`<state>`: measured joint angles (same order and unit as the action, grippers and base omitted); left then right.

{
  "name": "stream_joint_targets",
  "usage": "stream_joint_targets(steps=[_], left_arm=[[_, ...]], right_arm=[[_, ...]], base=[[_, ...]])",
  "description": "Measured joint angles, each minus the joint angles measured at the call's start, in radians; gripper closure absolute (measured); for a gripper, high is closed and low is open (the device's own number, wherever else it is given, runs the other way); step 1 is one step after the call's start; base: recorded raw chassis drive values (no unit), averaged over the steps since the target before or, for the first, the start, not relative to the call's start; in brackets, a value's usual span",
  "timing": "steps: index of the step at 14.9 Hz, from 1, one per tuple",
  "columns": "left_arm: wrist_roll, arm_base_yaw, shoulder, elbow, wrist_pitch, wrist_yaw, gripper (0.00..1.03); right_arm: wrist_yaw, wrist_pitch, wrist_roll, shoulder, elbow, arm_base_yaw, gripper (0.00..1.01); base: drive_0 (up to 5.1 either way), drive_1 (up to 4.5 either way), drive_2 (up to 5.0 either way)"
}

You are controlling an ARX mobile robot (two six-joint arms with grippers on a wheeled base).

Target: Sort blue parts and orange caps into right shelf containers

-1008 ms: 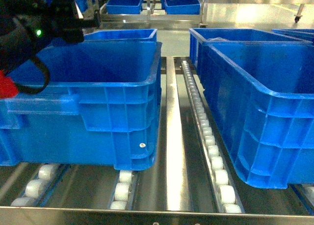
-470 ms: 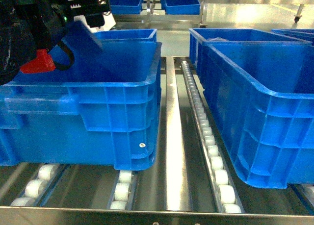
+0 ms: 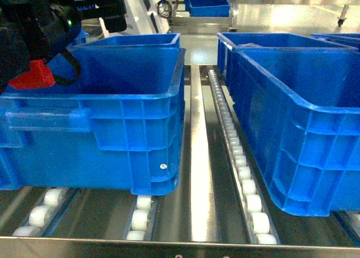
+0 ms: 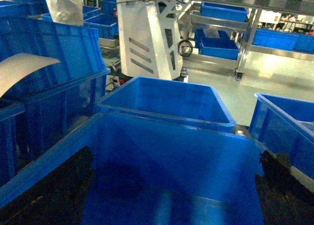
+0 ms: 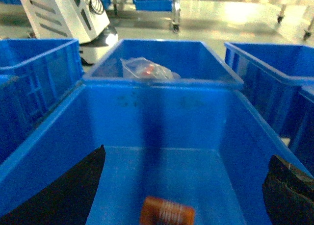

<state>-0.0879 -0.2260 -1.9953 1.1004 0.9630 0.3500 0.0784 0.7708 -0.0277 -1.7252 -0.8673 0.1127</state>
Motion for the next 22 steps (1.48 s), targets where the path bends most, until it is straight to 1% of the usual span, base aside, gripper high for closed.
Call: stream_joint_targets(steps=[1, 2, 3, 4, 5, 6, 8, 10, 11, 12, 13, 14, 16, 17, 18, 20, 22], left_arm=[[-0.013, -0.007, 0.031, -0.034, 0.0, 0.021, 0.05], [-0.018, -0.008, 0.037, -0.043, 0.001, 0.024, 0.05], [-0.013, -0.008, 0.037, -0.045, -0.022, 0.01, 0.06], [0.026, 0.011, 0.089, -0.119, -0.038, -0.1, 0.19], [0.051, 0.027, 0.163, -0.238, 0.0, -0.156, 0.31], [0.066, 0.052, 0.246, -0.339, 0.043, -0.174, 0.46], [0.07, 0.09, 0.364, -0.505, 0.092, -0.201, 0.72], [0.07, 0.109, 0.459, -0.655, 0.109, -0.234, 0.97], [0.071, 0.121, 0.515, -0.711, 0.116, -0.247, 1.01], [0.071, 0.134, 0.578, -0.764, 0.116, -0.255, 1.01], [0.071, 0.145, 0.626, -0.812, 0.111, -0.266, 1.01], [0.071, 0.156, 0.636, -0.875, 0.174, -0.273, 1.01], [0.071, 0.159, 0.655, -0.904, 0.151, -0.281, 1.01], [0.071, 0.174, 0.7, -0.938, 0.127, -0.306, 1.01], [0.072, 0.232, 0.845, -0.983, 0.069, -0.34, 1.01], [0.073, 0.225, 0.91, -1.015, 0.015, -0.351, 1.01], [0.073, 0.224, 0.933, -1.024, -0.005, -0.351, 1.01]], right_arm=[[-0.035, -0.041, 0.001, 0.013, 0.005, -0.003, 0.03], [-0.039, -0.038, 0.001, 0.017, 0.009, -0.003, 0.03], [-0.033, -0.013, 0.005, 0.019, 0.014, -0.003, 0.04], [0.008, 0.114, 0.011, 0.039, 0.079, -0.005, 0.17], [0.008, 0.174, 0.013, 0.098, 0.179, -0.017, 0.3], [0.005, 0.204, 0.013, 0.159, 0.266, -0.03, 0.44], [-0.005, 0.233, 0.013, 0.251, 0.397, -0.043, 0.7], [-0.022, 0.241, 0.013, 0.347, 0.512, -0.055, 0.96], [-0.068, 0.241, 0.017, 0.396, 0.557, -0.084, 1.0], [-0.071, 0.233, 0.017, 0.452, 0.606, -0.114, 1.0], [-0.072, 0.222, 0.017, 0.497, 0.64, -0.118, 1.0], [-0.076, 0.2, 0.017, 0.557, 0.683, -0.117, 1.0], [-0.076, 0.186, 0.017, 0.589, 0.702, -0.117, 1.0], [-0.076, 0.203, 0.017, 0.614, 0.727, -0.117, 1.0], [-0.076, 0.171, 0.017, 0.674, 0.803, -0.117, 1.0], [-0.076, 0.126, 0.017, 0.758, 0.815, -0.117, 1.0], [-0.076, 0.109, 0.017, 0.785, 0.816, -0.117, 1.0]], base=[[0.0, 0.0, 0.0], [0.0, 0.0, 0.0], [0.0, 0.0, 0.0], [0.0, 0.0, 0.0], [0.0, 0.0, 0.0], [0.0, 0.0, 0.0], [0.0, 0.0, 0.0], [0.0, 0.0, 0.0], [0.0, 0.0, 0.0], [0.0, 0.0, 0.0], [0.0, 0.0, 0.0], [0.0, 0.0, 0.0], [0.0, 0.0, 0.0], [0.0, 0.0, 0.0], [0.0, 0.0, 0.0], [0.0, 0.0, 0.0], [0.0, 0.0, 0.0]])
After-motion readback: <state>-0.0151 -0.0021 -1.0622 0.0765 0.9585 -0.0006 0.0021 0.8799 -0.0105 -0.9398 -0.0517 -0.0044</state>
